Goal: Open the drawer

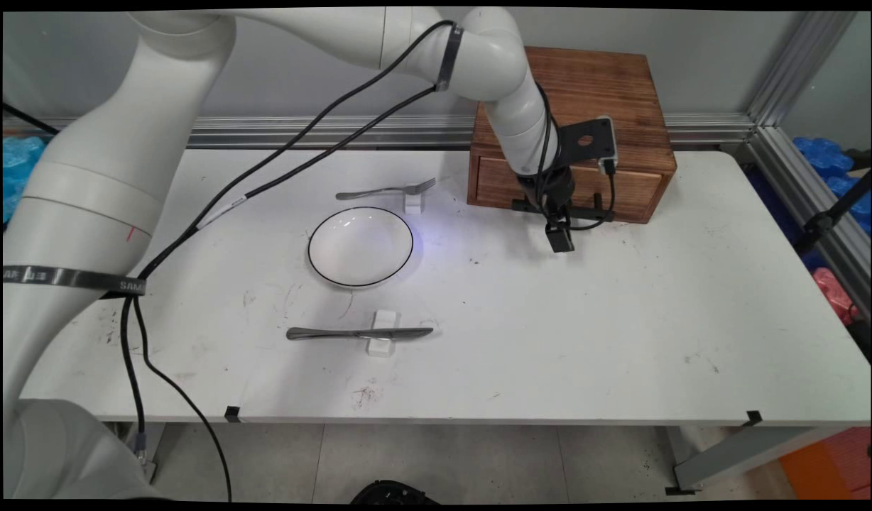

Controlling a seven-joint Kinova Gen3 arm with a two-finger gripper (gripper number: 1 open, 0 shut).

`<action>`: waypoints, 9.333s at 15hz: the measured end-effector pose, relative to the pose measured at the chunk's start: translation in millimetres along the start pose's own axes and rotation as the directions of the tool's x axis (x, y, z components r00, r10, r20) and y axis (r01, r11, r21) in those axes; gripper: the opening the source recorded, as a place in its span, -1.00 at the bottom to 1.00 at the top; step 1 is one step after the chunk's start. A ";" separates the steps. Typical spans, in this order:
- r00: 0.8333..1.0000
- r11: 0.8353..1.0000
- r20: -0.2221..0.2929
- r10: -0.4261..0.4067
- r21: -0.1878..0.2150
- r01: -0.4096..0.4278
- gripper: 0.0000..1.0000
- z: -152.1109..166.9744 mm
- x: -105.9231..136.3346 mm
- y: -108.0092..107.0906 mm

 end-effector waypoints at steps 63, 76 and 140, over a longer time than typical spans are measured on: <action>1.000 0.992 0.015 0.020 -0.125 -0.018 1.00 -47.2 -11.6 128.4; 0.999 0.989 0.024 0.045 -0.142 -0.041 1.00 -56.0 -24.8 160.0; 0.999 0.971 0.023 0.049 -0.235 -0.042 1.00 -72.0 -25.6 240.0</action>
